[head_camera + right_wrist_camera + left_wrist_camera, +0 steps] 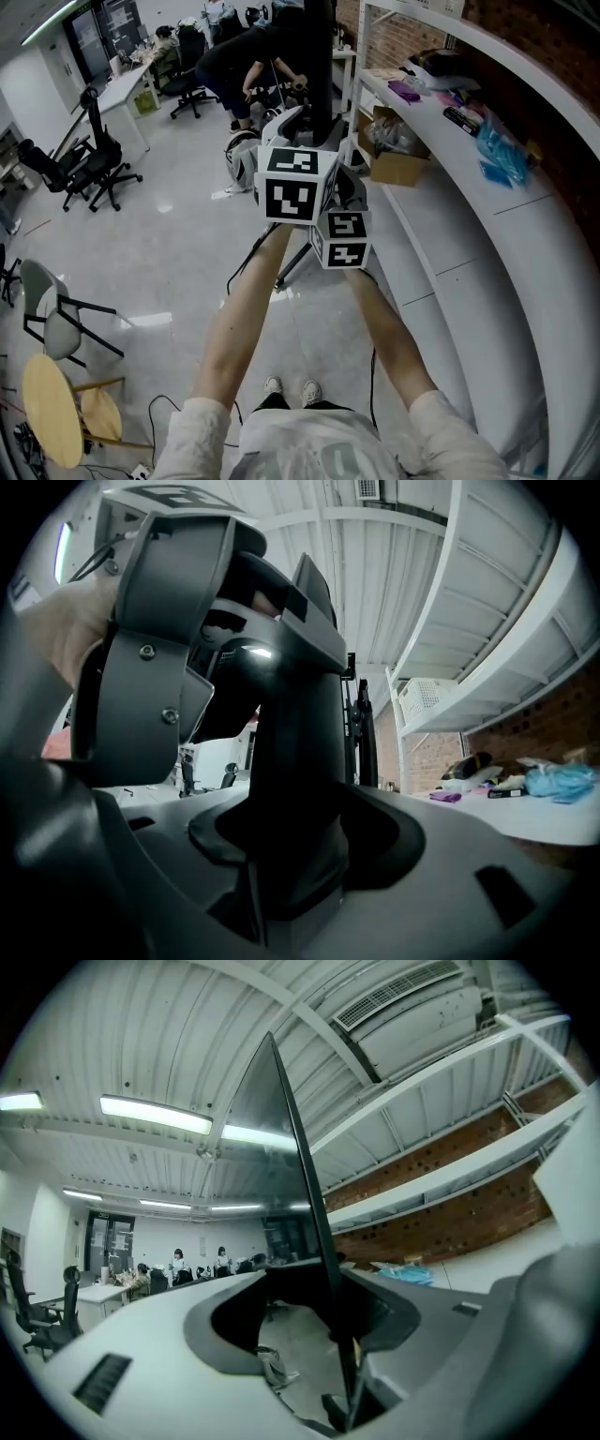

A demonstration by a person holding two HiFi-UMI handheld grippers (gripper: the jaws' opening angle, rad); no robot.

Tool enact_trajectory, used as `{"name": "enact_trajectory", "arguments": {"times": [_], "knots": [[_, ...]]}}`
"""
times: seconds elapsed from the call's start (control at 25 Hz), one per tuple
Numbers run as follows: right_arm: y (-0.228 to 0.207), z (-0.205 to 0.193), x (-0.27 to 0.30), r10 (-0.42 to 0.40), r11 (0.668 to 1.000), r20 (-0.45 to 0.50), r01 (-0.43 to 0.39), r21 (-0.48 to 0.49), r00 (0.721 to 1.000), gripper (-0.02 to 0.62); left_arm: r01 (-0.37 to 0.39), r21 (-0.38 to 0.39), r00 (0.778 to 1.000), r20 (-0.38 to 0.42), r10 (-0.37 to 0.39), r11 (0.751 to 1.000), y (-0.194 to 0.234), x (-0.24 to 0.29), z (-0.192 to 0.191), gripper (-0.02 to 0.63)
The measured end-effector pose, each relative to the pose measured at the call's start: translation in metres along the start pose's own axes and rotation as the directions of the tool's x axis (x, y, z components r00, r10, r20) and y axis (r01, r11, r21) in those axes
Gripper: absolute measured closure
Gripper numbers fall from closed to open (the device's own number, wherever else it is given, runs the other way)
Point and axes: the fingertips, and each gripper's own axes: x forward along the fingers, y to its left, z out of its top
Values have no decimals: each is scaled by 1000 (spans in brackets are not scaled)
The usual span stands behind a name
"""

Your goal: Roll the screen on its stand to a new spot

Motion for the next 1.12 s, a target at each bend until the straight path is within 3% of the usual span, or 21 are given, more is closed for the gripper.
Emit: {"name": "enact_trajectory", "arguments": {"times": [0.56, 1.12], "knots": [[14, 6, -38, -32, 999, 11, 32, 12, 999, 353, 34, -16, 999, 9, -34, 999, -20, -37, 6, 373], [11, 15, -126, -41, 999, 8, 41, -2, 999, 350, 69, -52, 997, 33, -67, 996, -87, -92, 19, 374]]}}
